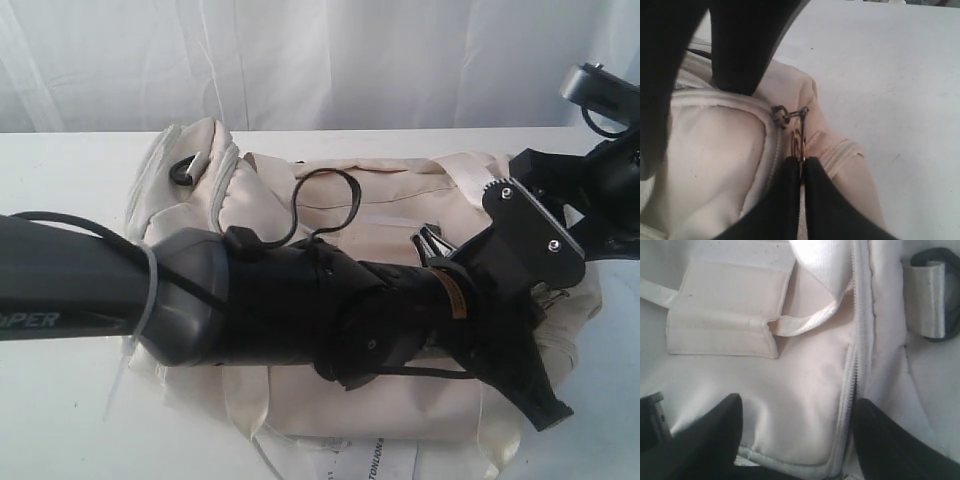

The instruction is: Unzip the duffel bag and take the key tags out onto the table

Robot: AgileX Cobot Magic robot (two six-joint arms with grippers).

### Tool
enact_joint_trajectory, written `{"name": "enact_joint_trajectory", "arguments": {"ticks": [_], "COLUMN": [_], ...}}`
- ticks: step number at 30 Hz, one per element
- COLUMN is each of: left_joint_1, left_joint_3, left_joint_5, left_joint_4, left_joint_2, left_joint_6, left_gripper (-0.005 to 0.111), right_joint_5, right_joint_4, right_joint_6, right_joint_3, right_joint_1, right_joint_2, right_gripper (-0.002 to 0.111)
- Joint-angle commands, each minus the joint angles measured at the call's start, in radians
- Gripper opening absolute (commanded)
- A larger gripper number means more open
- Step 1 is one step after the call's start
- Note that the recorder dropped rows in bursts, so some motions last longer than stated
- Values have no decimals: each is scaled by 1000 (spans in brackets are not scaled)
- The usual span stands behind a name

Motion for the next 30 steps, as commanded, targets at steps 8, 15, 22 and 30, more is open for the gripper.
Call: {"name": "enact_joint_trajectory", "arguments": {"ticks": [8, 15, 22, 30], "left_joint_1": [1, 1, 1, 1], "left_joint_3": [-3, -3, -3, -3], "left_joint_5": [55, 179, 325, 484], "left_joint_4": [-11, -11, -11, 21], "left_joint_2": [-38, -38, -62, -126], "left_joint_6": [10, -34, -34, -32], "left_gripper": [0, 0, 0, 0], "right_joint_5": [-6, -70, -89, -89], "right_joint_4": [-13, -65, -103, -105], "right_joint_6": [4, 15, 43, 49], "right_joint_3": [4, 4, 0, 0], "right_joint_1": [-5, -5, -5, -5], "right_joint_2": [49, 54, 54, 54], "right_gripper": [25, 0, 0, 0]}}
